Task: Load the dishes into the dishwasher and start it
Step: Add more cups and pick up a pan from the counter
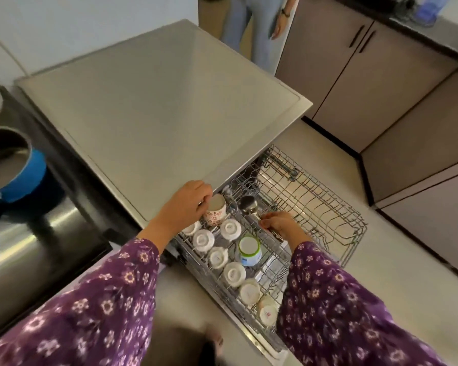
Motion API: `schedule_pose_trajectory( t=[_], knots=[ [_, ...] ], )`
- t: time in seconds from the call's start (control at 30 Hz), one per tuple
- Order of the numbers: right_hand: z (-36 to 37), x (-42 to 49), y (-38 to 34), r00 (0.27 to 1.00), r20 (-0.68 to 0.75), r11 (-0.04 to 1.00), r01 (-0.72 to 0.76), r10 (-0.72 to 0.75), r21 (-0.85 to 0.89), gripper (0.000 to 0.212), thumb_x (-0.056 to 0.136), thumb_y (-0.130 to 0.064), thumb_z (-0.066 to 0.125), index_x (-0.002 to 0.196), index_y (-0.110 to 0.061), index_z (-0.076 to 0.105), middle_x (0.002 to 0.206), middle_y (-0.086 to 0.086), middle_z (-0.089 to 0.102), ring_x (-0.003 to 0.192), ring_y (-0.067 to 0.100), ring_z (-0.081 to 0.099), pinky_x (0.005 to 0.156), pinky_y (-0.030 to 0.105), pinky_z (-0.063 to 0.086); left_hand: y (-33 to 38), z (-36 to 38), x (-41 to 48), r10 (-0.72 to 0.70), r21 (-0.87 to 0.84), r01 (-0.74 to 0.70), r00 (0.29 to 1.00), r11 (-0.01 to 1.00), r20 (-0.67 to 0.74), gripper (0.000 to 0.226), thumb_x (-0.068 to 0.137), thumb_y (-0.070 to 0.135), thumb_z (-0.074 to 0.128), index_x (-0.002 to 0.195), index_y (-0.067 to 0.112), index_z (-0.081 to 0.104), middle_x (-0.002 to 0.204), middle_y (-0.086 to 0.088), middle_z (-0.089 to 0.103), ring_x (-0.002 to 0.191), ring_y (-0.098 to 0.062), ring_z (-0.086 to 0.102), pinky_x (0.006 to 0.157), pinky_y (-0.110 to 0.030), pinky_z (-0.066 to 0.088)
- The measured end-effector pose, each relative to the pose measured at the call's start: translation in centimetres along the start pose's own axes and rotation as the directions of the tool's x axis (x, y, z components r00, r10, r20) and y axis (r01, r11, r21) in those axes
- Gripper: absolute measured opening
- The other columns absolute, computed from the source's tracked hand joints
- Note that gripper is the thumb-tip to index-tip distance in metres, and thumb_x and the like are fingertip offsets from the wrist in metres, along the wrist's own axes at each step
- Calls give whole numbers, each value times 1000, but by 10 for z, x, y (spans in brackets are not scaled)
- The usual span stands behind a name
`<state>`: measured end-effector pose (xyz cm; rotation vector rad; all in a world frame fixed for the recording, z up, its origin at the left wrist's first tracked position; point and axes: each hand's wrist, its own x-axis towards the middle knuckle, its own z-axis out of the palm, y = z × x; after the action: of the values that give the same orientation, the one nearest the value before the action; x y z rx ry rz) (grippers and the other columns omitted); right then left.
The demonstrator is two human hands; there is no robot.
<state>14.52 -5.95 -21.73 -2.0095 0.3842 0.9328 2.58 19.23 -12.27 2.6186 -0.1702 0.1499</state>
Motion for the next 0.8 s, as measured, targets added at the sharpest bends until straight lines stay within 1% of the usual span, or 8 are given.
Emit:
schedule_pose_trajectory(
  t=[0.13,0.2,0.3,0.33,0.37,0.5,0.63,0.8],
  knots=[
    [8,17,17,1000,-23,994,-17,14,-108,18,78,8,66,86,-8,66,95,7,65,95,19,59,94,29,47,-1,3,0,23,5,-23,999,1000,-25,19,87,2,54,76,15,46,72,2,47,68,-14,40,67,-22,28],
    [6,13,35,999,-39,994,-34,30,-99,18,78,11,64,89,-4,67,87,5,62,91,17,54,83,24,46,0,3,-1,17,16,-16,1000,1000,-19,16,86,0,56,76,11,49,72,0,49,68,-15,42,68,-22,28],
    [-3,-2,68,993,-63,994,-103,100,-39,16,81,11,61,79,-5,64,73,2,56,77,14,51,56,9,44,3,4,-3,33,39,-32,999,999,-5,16,84,-3,57,75,8,50,72,-1,49,69,-15,42,68,-21,27],
    [-6,-7,79,990,-71,993,-120,119,-13,17,81,10,62,78,-7,62,71,2,55,72,14,51,50,9,42,3,3,-4,46,47,-45,999,998,-6,17,83,-4,58,74,8,50,72,-1,49,69,-14,42,68,-21,27],
    [-11,-13,92,988,-81,991,-133,134,13,17,81,8,64,77,-7,62,70,2,55,67,12,50,49,11,41,4,3,-4,60,51,-59,998,997,-8,17,83,-4,58,73,8,50,71,0,48,69,-14,41,68,-21,28],
    [-24,-27,139,982,-93,984,-157,165,86,14,79,11,64,79,-2,62,76,8,57,68,14,51,68,23,47,3,3,-5,87,67,-85,996,994,-22,18,81,-6,60,73,8,51,71,-1,50,68,-15,44,68,-22,32],
    [-22,-29,168,970,-129,978,-198,205,68,12,81,10,63,80,-2,62,80,8,56,78,18,51,84,32,49,2,6,-5,119,83,-116,993,990,-26,15,80,-6,61,74,6,54,72,-2,51,68,-15,45,69,-23,34],
    [-8,-20,179,975,-148,986,-163,166,33,10,81,7,63,84,-2,63,80,8,56,84,22,51,86,36,48,-2,8,-5,130,99,-126,991,987,-37,14,79,-5,61,76,6,55,73,-1,51,69,-15,45,67,-21,32]
  ],
)
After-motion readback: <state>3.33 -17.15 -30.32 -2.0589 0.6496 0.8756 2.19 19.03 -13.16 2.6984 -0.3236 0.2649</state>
